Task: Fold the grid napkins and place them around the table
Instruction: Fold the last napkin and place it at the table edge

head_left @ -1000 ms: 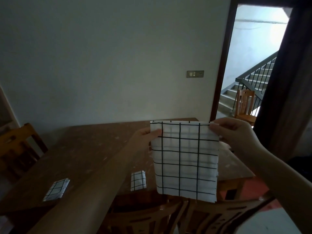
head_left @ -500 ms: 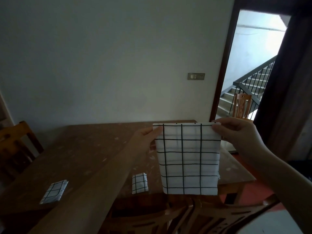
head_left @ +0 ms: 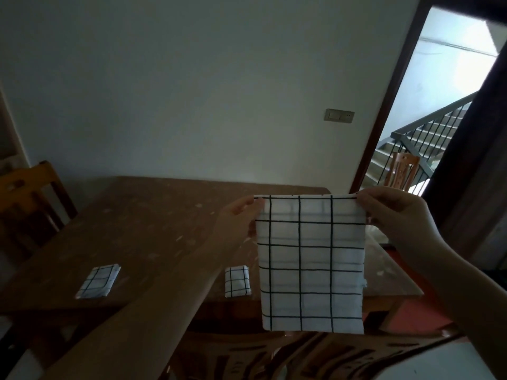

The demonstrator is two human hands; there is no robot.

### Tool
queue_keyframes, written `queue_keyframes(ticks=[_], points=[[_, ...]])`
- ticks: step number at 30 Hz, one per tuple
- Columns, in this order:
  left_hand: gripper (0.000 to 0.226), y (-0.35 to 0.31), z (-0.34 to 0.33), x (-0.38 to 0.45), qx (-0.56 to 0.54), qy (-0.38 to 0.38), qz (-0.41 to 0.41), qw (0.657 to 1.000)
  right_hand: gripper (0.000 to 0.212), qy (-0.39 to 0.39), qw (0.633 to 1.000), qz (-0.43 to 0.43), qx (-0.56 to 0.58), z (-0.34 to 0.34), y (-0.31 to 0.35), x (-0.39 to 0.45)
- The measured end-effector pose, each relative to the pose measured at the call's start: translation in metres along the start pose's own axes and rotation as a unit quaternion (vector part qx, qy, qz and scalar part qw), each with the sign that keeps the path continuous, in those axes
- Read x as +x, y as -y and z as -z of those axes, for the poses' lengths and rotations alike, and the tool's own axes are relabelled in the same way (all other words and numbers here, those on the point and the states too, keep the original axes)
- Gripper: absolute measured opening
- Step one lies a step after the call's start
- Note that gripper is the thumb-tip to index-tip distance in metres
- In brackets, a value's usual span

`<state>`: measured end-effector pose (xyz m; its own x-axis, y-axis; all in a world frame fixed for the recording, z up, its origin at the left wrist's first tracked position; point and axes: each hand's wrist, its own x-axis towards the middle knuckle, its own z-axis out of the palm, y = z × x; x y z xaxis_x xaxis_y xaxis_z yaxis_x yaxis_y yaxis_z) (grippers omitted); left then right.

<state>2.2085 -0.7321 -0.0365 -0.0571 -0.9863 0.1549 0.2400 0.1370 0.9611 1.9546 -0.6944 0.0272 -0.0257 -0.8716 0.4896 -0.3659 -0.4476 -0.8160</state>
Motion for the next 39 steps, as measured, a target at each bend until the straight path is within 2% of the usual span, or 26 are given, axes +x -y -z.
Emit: queue_keyframes(ticks=[6,8,11,12,15,17,19,22,29,32,36,39], points=[[0.024,0.007,0.004,-0.001,-0.017,-0.034,0.006,0.999,0.020,-0.019,1.000,-0.020,-0.014,-0.009,-0.015,-0.008],[0.019,0.006,-0.001,-0.004,0.025,-0.043,-0.018,0.999,0.019,-0.016,0.998,-0.038,-0.038,-0.009,-0.021,-0.009],[0.017,-0.003,-0.010,-0.010,0.093,-0.056,-0.081,0.991,0.010,-0.017,0.990,-0.008,-0.137,-0.011,-0.023,-0.007],[0.023,-0.007,-0.015,-0.012,0.122,-0.043,-0.111,0.985,0.010,-0.009,0.987,0.003,-0.163,-0.012,-0.021,-0.007],[0.028,-0.022,-0.036,-0.021,0.209,0.022,-0.158,0.965,0.029,0.068,0.980,0.026,-0.185,-0.023,-0.010,-0.006],[0.026,-0.029,-0.048,-0.024,0.230,0.049,-0.156,0.959,0.029,0.129,0.972,0.058,-0.189,-0.031,0.002,-0.006],[0.029,-0.035,-0.059,-0.026,0.230,0.062,-0.156,0.959,0.026,0.154,0.959,0.099,-0.215,-0.033,0.013,-0.007],[0.034,-0.040,-0.071,-0.030,0.224,0.072,-0.169,0.957,0.034,0.137,0.957,0.142,-0.213,-0.021,0.018,-0.010],[0.020,-0.045,-0.107,-0.048,0.262,0.043,-0.181,0.947,0.031,0.099,0.959,0.198,-0.176,0.019,0.010,-0.010],[0.029,-0.033,-0.116,-0.053,0.288,0.040,-0.188,0.938,0.028,0.094,0.962,0.187,-0.176,0.044,0.007,-0.009],[0.038,-0.014,-0.123,-0.055,0.293,0.018,-0.165,0.941,0.020,0.063,0.977,0.147,-0.144,0.075,-0.004,-0.007],[0.040,-0.005,-0.142,-0.056,0.280,0.032,-0.145,0.948,0.021,0.052,0.979,0.137,-0.143,0.094,-0.012,-0.009]])
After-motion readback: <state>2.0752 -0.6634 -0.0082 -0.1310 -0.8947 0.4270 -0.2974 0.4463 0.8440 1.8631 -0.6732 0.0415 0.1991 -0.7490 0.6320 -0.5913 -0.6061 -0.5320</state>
